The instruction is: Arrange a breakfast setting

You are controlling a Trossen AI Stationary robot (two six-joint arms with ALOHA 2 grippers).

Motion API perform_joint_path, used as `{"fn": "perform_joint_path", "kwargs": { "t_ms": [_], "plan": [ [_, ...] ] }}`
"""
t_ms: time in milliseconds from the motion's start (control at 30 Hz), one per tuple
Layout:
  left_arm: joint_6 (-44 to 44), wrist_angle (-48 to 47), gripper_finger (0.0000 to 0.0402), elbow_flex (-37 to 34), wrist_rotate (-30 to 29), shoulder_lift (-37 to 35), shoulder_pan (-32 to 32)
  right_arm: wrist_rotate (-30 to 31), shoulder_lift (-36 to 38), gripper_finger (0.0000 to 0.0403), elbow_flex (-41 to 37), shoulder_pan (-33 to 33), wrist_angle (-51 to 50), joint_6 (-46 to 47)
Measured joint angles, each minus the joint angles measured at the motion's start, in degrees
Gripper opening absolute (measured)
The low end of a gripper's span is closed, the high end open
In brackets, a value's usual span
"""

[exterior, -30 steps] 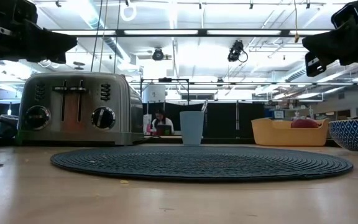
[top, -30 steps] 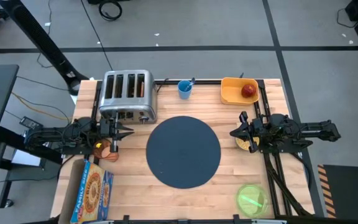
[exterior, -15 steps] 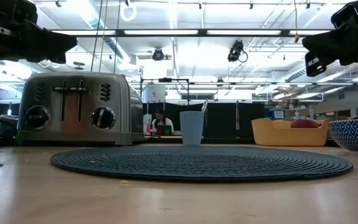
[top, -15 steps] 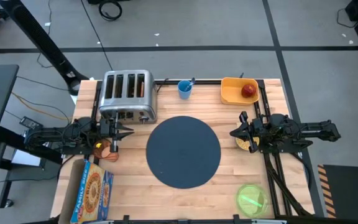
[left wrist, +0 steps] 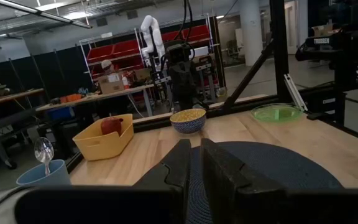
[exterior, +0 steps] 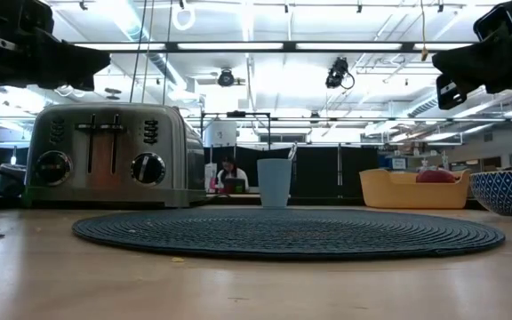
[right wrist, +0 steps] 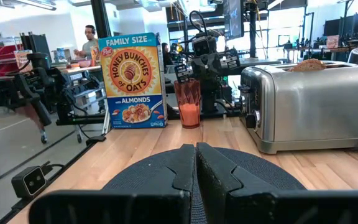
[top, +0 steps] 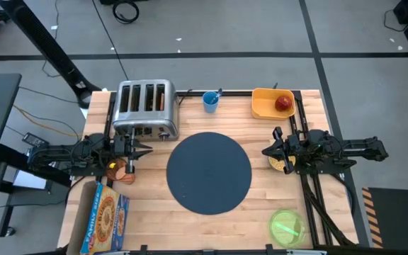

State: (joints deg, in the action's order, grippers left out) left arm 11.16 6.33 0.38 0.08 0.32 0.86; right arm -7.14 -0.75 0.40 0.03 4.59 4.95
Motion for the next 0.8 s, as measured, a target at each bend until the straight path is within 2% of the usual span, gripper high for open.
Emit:
{"fn": "perform_joint_path", "kwargs": {
  "t_ms": [133,200,300,433,533,633,700,767,800],
  "plan": [
    [7.71,4.05,0.0046,0.0,-0.02,0.0,0.0,0.51,-0.01,0.0027,-0.02,0.0,0.29,-0.22],
    [8.82,5.81,0.0046,0.0,-0.01,0.01,0.0,3.58,-0.01,0.0027,0.0,0.0,2.32,-0.44],
    [8.84,6.68,0.0046,0.0,-0.03,0.0,0.02,7.2,-0.01,0.0027,0.0,0.0,5.8,0.35],
    [8.66,7.23,0.0046,0.0,-0.96,0.02,0.07,7.99,-0.03,0.0027,0.0,0.0,10.43,1.1],
    [3.14,9.94,0.0046,0.0,-4.44,0.06,0.11,10.07,0.04,0.0027,0.02,0.0,18.43,4.2],
    [-0.28,12.6,0.0046,0.0,-9.14,0.13,0.11,14.7,0.01,0.0027,0.02,0.0,26.0,6.63],
    [-0.7,14.82,0.0046,0.12,-9.86,0.23,0.11,20.62,0.04,0.0027,0.04,0.0,29.99,10.71],
    [-0.81,14.47,0.0046,1.22,-9.95,1.66,0.11,25.18,-0.03,0.0027,0.64,0.0,30.19,14.58],
    [-0.82,14.16,0.0046,2.02,-9.93,2.54,0.11,25.34,-0.37,0.0026,1.65,-0.01,28.37,15.16]
  ]
}}
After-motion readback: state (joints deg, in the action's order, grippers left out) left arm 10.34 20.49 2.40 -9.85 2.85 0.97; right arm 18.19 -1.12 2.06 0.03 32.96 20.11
